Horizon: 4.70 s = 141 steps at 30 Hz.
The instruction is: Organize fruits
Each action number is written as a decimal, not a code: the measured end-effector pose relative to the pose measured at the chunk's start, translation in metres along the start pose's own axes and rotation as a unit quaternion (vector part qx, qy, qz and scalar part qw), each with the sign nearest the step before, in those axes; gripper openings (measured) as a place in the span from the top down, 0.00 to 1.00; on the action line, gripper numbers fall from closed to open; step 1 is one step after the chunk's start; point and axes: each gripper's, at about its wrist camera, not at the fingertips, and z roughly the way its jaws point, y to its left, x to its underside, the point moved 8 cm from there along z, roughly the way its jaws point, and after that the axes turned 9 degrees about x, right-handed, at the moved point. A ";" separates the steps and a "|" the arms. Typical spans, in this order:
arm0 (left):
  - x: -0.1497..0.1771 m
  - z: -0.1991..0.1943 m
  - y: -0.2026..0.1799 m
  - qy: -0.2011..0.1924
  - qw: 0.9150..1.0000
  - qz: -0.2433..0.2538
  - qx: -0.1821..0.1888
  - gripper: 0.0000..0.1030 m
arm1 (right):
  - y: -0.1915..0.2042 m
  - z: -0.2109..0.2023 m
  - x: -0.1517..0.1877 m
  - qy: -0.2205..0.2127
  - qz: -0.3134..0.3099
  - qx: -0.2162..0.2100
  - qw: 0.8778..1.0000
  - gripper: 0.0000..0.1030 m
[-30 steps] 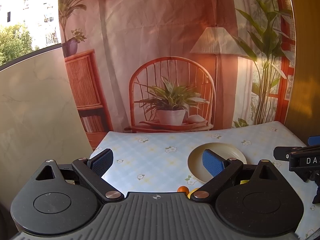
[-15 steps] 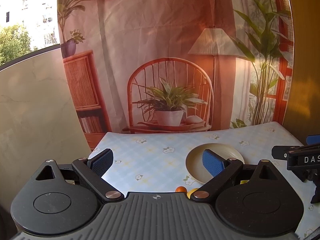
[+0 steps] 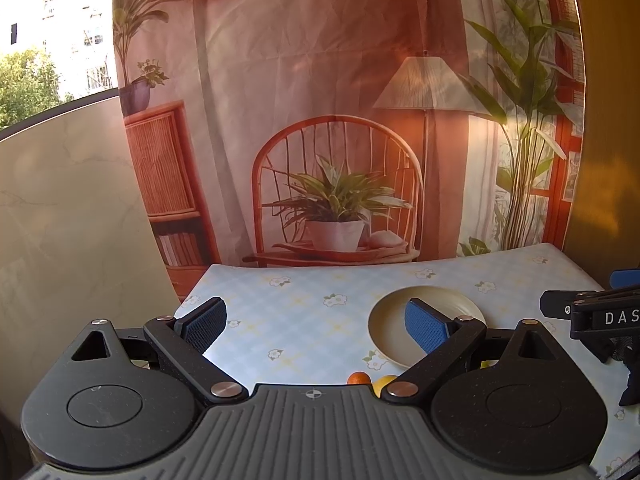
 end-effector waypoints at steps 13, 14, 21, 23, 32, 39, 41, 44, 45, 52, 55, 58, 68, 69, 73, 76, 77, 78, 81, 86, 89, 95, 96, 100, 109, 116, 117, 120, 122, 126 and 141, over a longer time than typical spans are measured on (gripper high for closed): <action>0.001 0.001 0.002 0.001 1.000 -0.007 -0.001 0.06 | -0.001 -0.002 -0.001 -0.001 -0.003 -0.002 1.000 0.00; 0.001 0.001 0.003 0.002 1.000 -0.010 0.000 0.05 | -0.001 -0.002 -0.001 -0.001 -0.003 -0.003 1.000 0.00; 0.003 0.007 0.010 0.005 1.000 -0.017 -0.014 0.03 | 0.001 0.003 0.003 0.004 0.001 -0.011 1.000 0.00; 0.004 0.010 0.013 0.005 0.999 -0.016 -0.027 0.03 | 0.002 0.006 0.006 0.006 0.000 -0.013 1.000 0.00; 0.012 0.031 0.031 0.011 0.999 -0.016 -0.029 0.03 | -0.008 0.030 0.020 -0.026 0.028 -0.019 0.999 0.00; 0.029 0.054 0.040 0.008 1.000 -0.018 -0.014 0.04 | -0.013 0.055 0.039 -0.046 0.022 0.004 0.999 0.00; 0.037 0.061 0.043 0.013 1.000 -0.026 -0.011 0.05 | -0.013 0.061 0.045 -0.048 0.018 0.008 0.999 0.00; 0.045 0.070 0.046 0.013 0.999 -0.032 -0.004 0.06 | -0.015 0.070 0.055 -0.047 0.019 0.013 0.999 0.00; 0.047 0.073 0.047 0.015 0.999 -0.037 -0.004 0.06 | -0.016 0.073 0.057 -0.048 0.020 0.016 0.998 0.00; 0.061 0.090 0.056 0.022 0.998 -0.057 0.010 0.08 | -0.021 0.087 0.067 -0.056 -0.003 0.027 0.998 0.00; 0.067 0.099 0.062 0.033 0.997 -0.074 0.012 0.08 | -0.019 0.094 0.068 -0.048 -0.012 0.012 0.999 0.00; 0.070 0.106 0.062 0.032 0.997 -0.072 0.025 0.12 | -0.019 0.099 0.067 -0.043 -0.013 0.006 0.999 0.00; 0.080 0.135 0.059 0.066 0.994 -0.072 0.056 0.11 | -0.019 0.125 0.072 0.006 -0.005 -0.014 1.000 0.00; 0.082 0.138 0.061 0.070 0.993 -0.078 0.057 0.11 | -0.020 0.128 0.073 0.008 -0.008 -0.012 1.000 0.00; 0.087 0.146 0.061 0.076 0.994 -0.065 0.044 0.11 | -0.021 0.137 0.077 0.021 -0.016 -0.008 1.000 0.00; 0.088 0.150 0.059 0.078 0.995 -0.047 0.035 0.11 | -0.022 0.146 0.079 0.037 -0.015 -0.005 0.999 0.00; 0.088 0.150 0.058 0.078 0.995 -0.042 0.036 0.11 | -0.022 0.148 0.080 0.039 -0.014 -0.005 0.999 0.00; 0.088 0.151 0.057 0.078 0.996 -0.038 0.037 0.11 | -0.022 0.150 0.080 0.040 -0.015 -0.005 0.999 0.01; 0.089 0.155 0.055 0.084 0.995 -0.030 0.037 0.11 | -0.020 0.154 0.080 0.038 -0.027 -0.002 0.999 0.05; 0.096 0.165 0.050 0.101 0.994 -0.011 0.042 0.17 | -0.014 0.160 0.087 0.057 -0.037 -0.030 0.997 0.12; 0.100 0.169 0.046 0.107 0.992 -0.014 0.067 0.25 | -0.007 0.163 0.092 0.073 -0.042 -0.051 0.995 0.27; 0.107 0.174 0.042 0.120 0.989 -0.019 0.083 0.32 | 0.011 0.173 0.094 0.091 -0.057 -0.074 0.991 0.41; 0.108 0.175 0.043 0.122 0.988 -0.024 0.086 0.32 | 0.013 0.175 0.094 0.095 -0.059 -0.078 0.991 0.43; 0.113 0.177 0.046 0.136 0.984 -0.049 0.101 0.37 | 0.020 0.181 0.096 0.109 -0.061 -0.078 0.989 0.45; 0.121 0.191 0.047 0.173 0.970 -0.110 0.133 0.45 | 0.022 0.178 0.101 0.117 -0.051 -0.090 0.988 0.58; 0.119 0.212 0.038 0.183 0.960 -0.141 0.156 0.47 | 0.012 0.176 0.104 0.117 -0.037 -0.084 0.989 0.59; 0.120 0.216 0.038 0.188 0.958 -0.148 0.157 0.47 | 0.011 0.176 0.104 0.117 -0.036 -0.083 0.989 0.59; 0.127 0.228 0.039 0.206 0.949 -0.176 0.161 0.50 | 0.010 0.176 0.104 0.116 -0.039 -0.080 0.989 0.59; 0.132 0.235 0.039 0.216 0.942 -0.198 0.166 0.52 | 0.010 0.175 0.105 0.115 -0.039 -0.079 0.989 0.59; 0.141 0.244 0.040 0.224 0.932 -0.226 0.172 0.52 | 0.011 0.175 0.104 0.115 -0.037 -0.078 0.990 0.59; 0.142 0.243 0.035 0.204 0.938 -0.208 0.188 0.66 | 0.007 0.178 0.104 0.120 -0.020 -0.082 0.989 0.59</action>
